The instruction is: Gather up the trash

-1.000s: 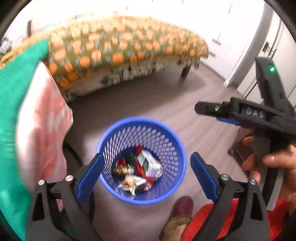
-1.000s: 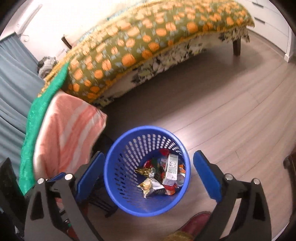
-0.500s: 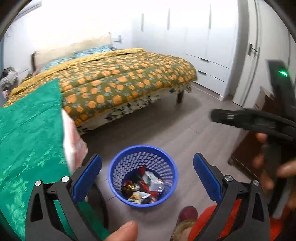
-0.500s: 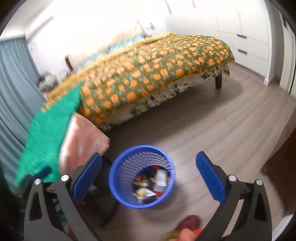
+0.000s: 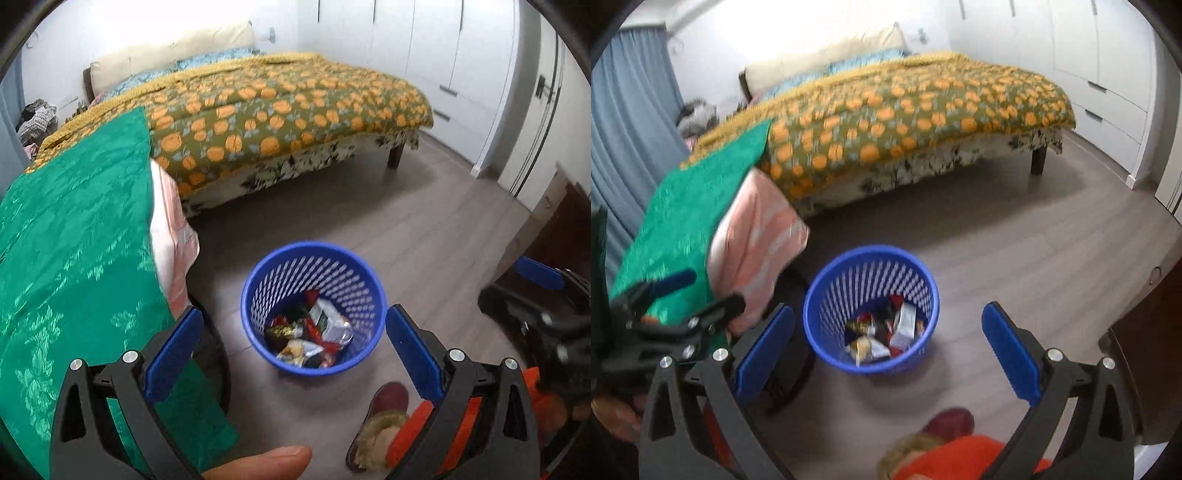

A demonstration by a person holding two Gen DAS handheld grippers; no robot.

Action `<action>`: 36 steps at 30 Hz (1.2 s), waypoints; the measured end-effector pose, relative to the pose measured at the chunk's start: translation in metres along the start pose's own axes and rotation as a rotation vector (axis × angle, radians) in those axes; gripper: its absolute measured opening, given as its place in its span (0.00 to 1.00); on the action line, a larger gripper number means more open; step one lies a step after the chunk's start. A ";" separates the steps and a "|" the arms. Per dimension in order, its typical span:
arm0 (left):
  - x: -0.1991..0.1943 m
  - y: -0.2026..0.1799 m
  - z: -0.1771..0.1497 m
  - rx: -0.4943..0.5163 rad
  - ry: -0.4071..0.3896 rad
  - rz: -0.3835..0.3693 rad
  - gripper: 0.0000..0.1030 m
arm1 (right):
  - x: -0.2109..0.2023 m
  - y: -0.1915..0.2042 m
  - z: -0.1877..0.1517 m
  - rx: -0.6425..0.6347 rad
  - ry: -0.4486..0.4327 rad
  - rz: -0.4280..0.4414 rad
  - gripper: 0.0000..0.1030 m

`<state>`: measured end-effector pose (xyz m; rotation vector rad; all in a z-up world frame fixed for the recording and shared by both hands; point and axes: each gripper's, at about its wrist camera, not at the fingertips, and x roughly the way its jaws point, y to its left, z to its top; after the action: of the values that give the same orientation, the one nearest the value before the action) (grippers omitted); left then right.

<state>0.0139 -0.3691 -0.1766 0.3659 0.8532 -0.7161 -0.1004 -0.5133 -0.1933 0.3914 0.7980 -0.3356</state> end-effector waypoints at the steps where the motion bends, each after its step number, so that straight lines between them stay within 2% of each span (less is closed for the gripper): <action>1: 0.003 -0.001 -0.001 0.005 0.014 0.009 0.95 | 0.001 0.001 -0.002 -0.003 0.011 0.002 0.96; 5: 0.014 -0.001 -0.006 0.007 0.062 0.015 0.95 | 0.005 0.003 -0.009 -0.021 0.053 -0.028 0.96; 12: 0.025 0.001 -0.009 -0.010 0.112 0.017 0.95 | 0.008 -0.006 -0.012 -0.010 0.072 -0.058 0.96; 36: 0.033 0.001 -0.014 -0.007 0.146 0.030 0.95 | 0.016 0.000 -0.015 -0.046 0.108 -0.054 0.96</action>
<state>0.0213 -0.3749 -0.2107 0.4274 0.9864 -0.6641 -0.0991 -0.5088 -0.2149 0.3474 0.9215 -0.3484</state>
